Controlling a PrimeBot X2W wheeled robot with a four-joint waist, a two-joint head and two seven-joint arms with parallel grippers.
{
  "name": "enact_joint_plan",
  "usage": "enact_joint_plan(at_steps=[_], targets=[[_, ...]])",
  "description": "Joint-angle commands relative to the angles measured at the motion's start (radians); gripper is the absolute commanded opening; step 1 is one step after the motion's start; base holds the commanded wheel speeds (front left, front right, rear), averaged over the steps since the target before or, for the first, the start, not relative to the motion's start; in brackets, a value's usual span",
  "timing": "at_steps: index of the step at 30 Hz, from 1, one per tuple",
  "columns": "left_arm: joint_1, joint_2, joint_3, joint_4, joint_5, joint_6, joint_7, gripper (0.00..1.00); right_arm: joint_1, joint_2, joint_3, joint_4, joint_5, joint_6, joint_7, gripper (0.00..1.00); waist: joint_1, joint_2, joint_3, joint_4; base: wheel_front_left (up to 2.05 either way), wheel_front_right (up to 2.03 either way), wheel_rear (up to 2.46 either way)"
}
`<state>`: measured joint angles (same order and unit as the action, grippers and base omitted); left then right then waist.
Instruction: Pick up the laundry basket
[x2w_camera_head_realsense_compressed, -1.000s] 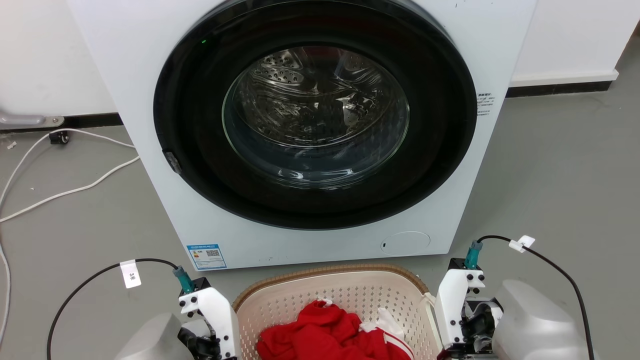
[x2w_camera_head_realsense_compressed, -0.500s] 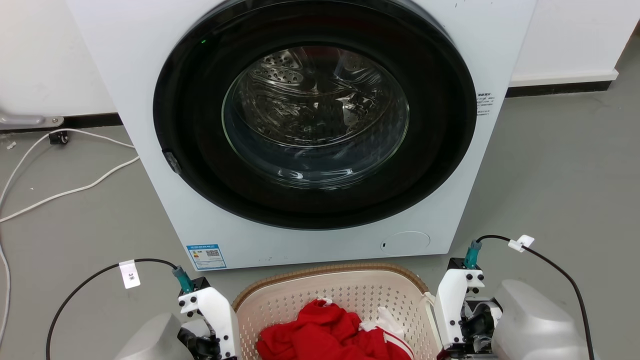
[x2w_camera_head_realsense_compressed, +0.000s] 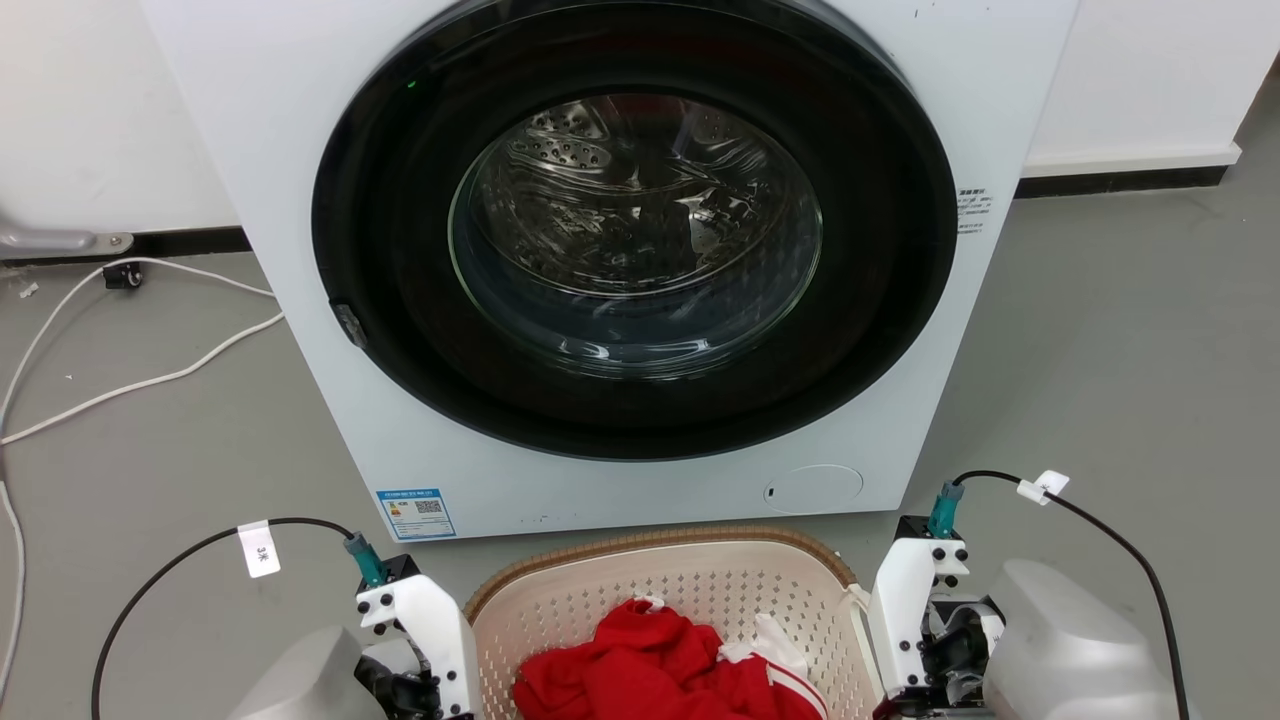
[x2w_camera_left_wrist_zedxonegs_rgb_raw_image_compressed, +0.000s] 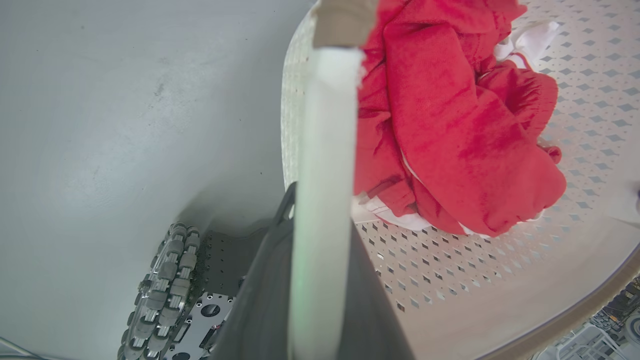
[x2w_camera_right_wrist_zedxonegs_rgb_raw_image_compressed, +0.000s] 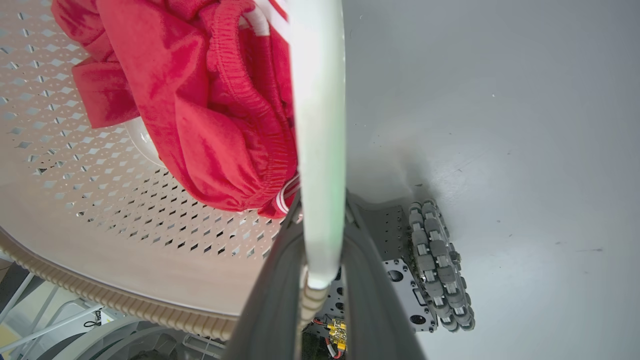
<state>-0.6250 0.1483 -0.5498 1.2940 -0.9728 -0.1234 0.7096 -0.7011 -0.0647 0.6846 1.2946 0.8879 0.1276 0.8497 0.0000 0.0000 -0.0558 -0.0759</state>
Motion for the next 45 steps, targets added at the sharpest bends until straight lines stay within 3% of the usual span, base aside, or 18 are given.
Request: enact_joint_plan(at_steps=[1, 45], targets=[[0.0, -0.025, 0.0, -0.01, -0.015, -0.012, -0.004, 0.0, -0.002, 0.027, -0.004, -0.011, 0.015, 0.006, -0.002, 0.0, 0.0, 0.0, 0.001, 0.0, 0.0, 0.0, 0.0], [0.013, -0.024, -0.013, -0.01, -0.038, -0.012, -0.008, 0.0, 0.003, 0.027, 0.012, -0.011, 0.035, 0.006, -0.008, 0.0, 0.0, 0.0, 0.008, -0.003, 0.0, 0.0, 0.0]])
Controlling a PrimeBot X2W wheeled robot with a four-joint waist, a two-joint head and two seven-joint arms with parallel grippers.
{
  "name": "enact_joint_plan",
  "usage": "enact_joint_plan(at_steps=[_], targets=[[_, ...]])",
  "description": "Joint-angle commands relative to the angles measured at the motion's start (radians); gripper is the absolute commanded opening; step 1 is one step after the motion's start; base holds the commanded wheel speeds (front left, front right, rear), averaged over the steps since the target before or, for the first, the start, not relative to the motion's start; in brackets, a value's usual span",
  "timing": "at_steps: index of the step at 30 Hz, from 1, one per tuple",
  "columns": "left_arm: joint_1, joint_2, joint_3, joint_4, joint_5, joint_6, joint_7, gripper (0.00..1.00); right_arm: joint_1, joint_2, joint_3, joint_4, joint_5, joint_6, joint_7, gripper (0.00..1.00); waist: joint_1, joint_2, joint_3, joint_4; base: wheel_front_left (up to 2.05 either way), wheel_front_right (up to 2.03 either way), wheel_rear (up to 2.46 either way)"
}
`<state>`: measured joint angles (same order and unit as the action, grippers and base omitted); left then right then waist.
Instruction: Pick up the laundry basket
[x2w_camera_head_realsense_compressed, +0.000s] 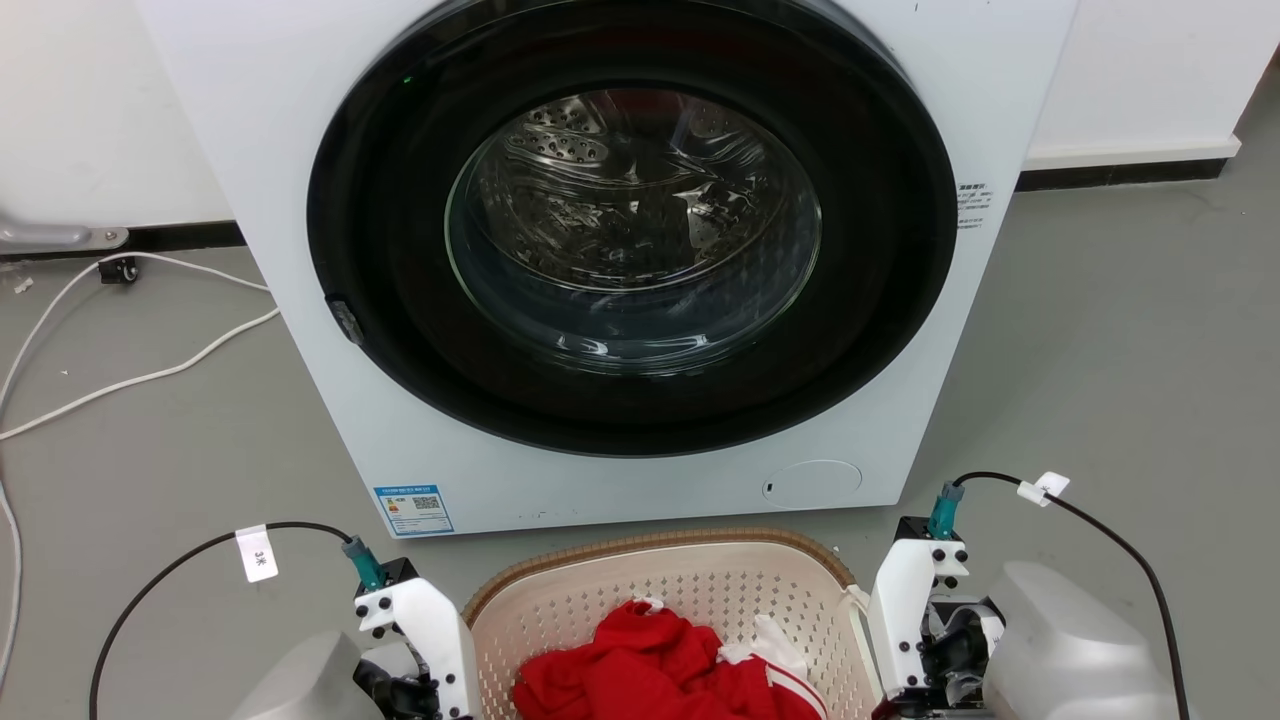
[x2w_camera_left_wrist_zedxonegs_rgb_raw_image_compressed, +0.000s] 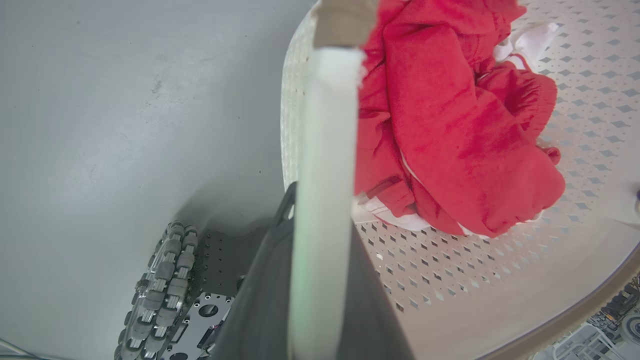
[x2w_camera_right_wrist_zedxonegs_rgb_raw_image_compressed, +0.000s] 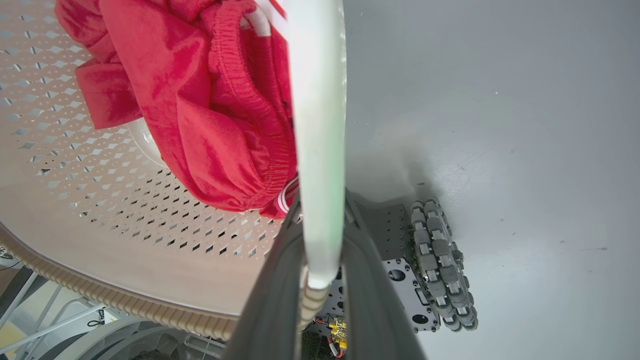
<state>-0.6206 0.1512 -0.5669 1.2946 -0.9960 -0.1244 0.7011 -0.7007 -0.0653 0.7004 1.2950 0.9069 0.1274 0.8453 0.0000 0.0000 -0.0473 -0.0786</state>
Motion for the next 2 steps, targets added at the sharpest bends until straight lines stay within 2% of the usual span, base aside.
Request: enact_joint_plan(at_steps=[1, 2], targets=[[0.009, -0.027, 0.004, -0.01, -0.016, -0.011, 0.001, 0.0, 0.003, 0.028, -0.004, -0.011, 0.016, 0.006, -0.003, 0.0, 0.0, 0.0, 0.0, 0.0, 0.0, 0.0, 0.0], [0.009, -0.028, 0.004, -0.01, -0.017, -0.01, 0.0, 0.0, 0.004, 0.028, -0.004, -0.011, 0.016, 0.006, -0.004, 0.0, 0.0, 0.0, 0.0, 0.0, 0.0, 0.0, 0.0]])
